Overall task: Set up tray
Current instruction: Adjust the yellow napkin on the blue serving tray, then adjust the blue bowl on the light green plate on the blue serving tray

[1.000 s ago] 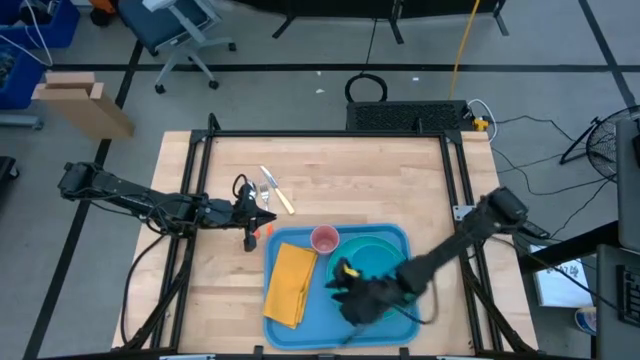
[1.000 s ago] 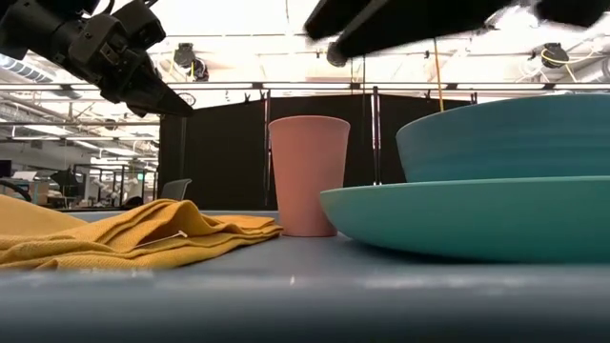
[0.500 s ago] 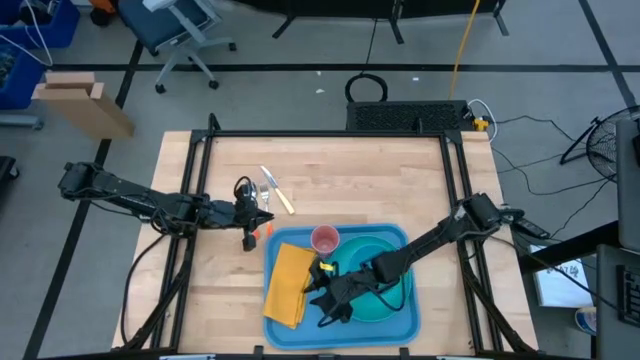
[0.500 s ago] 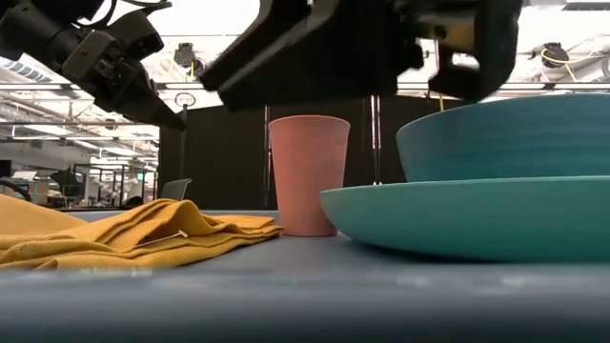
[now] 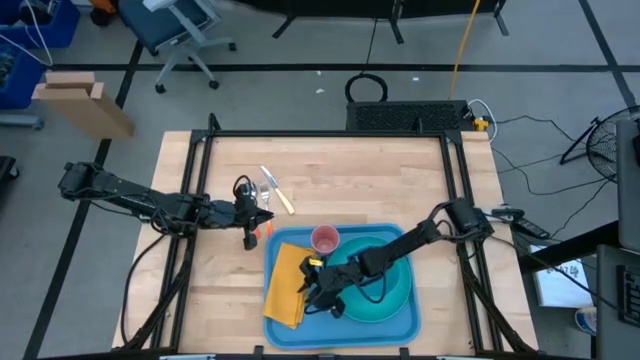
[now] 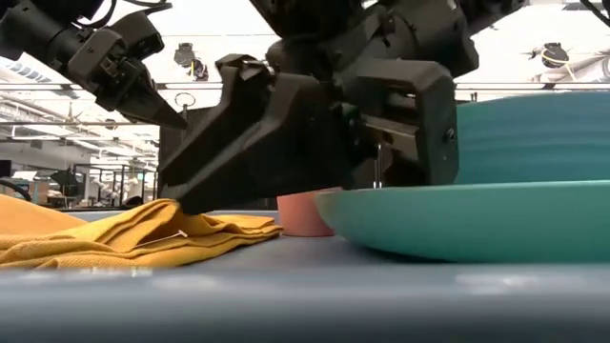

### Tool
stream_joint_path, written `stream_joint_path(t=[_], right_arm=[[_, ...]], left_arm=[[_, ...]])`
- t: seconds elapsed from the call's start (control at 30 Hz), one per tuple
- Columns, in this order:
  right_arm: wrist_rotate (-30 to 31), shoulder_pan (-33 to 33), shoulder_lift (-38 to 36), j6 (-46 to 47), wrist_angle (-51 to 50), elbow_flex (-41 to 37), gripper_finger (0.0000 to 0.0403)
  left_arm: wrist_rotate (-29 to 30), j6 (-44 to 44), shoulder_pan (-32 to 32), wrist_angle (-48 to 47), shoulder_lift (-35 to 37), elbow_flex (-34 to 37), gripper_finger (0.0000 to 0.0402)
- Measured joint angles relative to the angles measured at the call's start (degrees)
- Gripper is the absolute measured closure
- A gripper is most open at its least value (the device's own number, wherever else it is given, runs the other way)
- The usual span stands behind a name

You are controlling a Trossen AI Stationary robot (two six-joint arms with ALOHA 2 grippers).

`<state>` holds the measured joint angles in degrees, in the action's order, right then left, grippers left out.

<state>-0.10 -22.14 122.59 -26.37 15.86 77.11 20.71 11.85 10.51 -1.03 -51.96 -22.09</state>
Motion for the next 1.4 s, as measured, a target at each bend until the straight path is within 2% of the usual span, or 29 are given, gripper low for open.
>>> stream_joint_path(t=[0.17,0.27,0.4,0.53,0.7,0.8,0.93,0.97,1.13,1.2,1.27,1.3,1.4], right_arm=[[1.50,-0.64,2.33,-1.36,-0.37,3.08,0.0241],[4.49,-0.42,2.83,-1.33,-0.51,3.20,0.0243],[4.92,-0.53,2.40,-1.77,-1.90,3.09,0.0253],[6.32,-1.35,-2.90,-2.89,-3.06,3.03,0.0264],[6.33,-1.97,-12.34,-2.83,-6.92,3.14,0.0277],[8.09,-3.38,-18.63,-0.93,-12.87,3.14,0.0307],[12.44,-5.77,-26.07,2.34,-22.12,1.57,0.0384],[12.73,-6.24,-27.50,3.23,-23.06,0.25,0.0393],[15.30,-9.64,-32.01,12.03,-23.68,-6.05,0.0400],[22.24,-11.60,-32.58,15.69,-26.78,-7.68,0.0401],[28.48,-12.90,-33.41,18.68,-32.42,-8.71,0.0402],[29.61,-13.07,-34.22,19.95,-34.38,-9.25,0.0402],[28.83,-12.98,-37.64,22.69,-33.08,-12.45,0.0402]], left_arm=[[0.16,1.05,-0.01,0.03,0.00,0.00,0.0364],[0.17,2.07,-0.01,0.01,0.00,0.00,0.0364],[-0.09,2.18,0.04,-0.15,0.01,0.00,0.0364],[-6.13,-0.19,0.12,-0.32,0.00,0.00,0.0364],[-9.98,0.10,0.64,-0.12,-0.20,0.00,0.0364],[-12.17,-2.29,2.69,0.12,-2.27,0.00,0.0364],[-12.17,-2.53,6.62,4.39,-7.26,0.00,0.0364],[-11.99,-2.50,7.64,6.00,-8.52,0.00,0.0364],[-9.32,-1.34,11.27,13.03,-13.08,0.00,0.0364],[-7.94,-1.19,11.85,14.66,-13.42,-0.02,0.0364],[-6.69,-0.77,12.03,13.49,-12.79,-0.04,0.0364],[-5.59,-0.08,12.03,12.13,-12.14,-0.04,0.0364],[-2.06,0.16,11.98,8.55,-8.92,-0.04,0.0364]])
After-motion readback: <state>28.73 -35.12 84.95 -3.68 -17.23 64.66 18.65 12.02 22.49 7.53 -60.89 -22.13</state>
